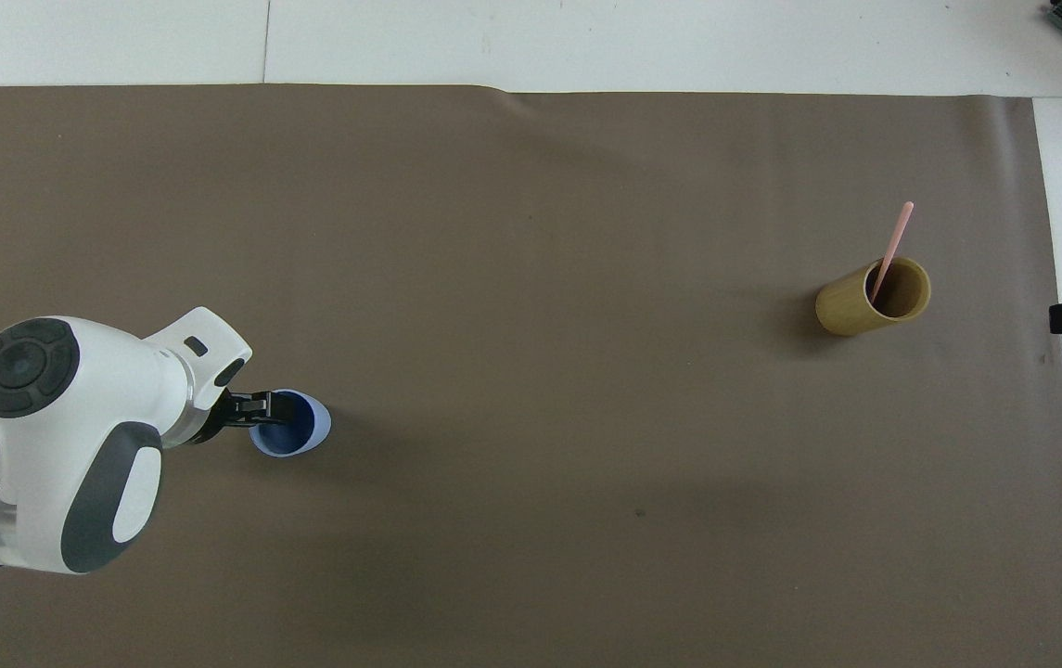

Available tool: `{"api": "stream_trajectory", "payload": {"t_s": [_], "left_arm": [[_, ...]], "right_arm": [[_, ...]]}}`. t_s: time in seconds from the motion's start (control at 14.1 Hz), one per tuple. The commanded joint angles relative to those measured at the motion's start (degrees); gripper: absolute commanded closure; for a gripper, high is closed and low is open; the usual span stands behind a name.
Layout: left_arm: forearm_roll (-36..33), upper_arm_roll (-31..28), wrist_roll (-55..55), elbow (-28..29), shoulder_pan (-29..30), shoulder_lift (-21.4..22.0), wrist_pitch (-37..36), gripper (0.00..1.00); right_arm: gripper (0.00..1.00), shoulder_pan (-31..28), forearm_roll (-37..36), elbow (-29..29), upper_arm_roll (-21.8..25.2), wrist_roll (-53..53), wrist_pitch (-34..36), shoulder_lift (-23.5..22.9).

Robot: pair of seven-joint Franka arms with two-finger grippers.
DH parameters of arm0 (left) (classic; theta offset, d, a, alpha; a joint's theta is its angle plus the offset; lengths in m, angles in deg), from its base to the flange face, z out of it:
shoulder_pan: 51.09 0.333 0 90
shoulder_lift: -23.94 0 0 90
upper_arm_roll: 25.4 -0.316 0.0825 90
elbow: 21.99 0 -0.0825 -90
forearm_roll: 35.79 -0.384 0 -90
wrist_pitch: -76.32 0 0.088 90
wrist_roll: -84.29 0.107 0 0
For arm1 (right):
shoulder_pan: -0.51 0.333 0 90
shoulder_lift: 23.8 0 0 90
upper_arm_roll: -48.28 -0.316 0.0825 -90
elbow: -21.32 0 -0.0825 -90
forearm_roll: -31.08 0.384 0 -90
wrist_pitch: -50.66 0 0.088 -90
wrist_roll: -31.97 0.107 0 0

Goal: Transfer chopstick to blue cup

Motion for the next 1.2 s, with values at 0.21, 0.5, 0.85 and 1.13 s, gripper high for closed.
{"api": "stream_trajectory", "payload": {"t_s": [0.21,0.5,0.85,1.13], "left_arm": [[0.6,-0.9,-0.8,1.8,-2.5,-0.3,2.0,0.72],[0.5,-1.0,-0.5,-0.1,-2.7,-1.3,1.8,1.0],[0.5,-1.2,-0.5,-11.6,-2.2,-2.0,-4.3,1.0],[0.6,-0.9,-8.7,-21.3,-6.9,-5.2,-7.3,1.0]], "right_arm": [[0.0,-1.0,1.2,-2.3,-0.1,-1.6,-0.7,1.8],[0.0,-1.0,1.2,-2.4,-0.1,-1.6,-0.8,1.8],[0.0,-1.1,1.2,-2.4,-0.1,-1.6,-0.9,1.8],[0.0,-1.1,1.2,-2.4,0.0,-1.5,-2.9,1.7]]}}
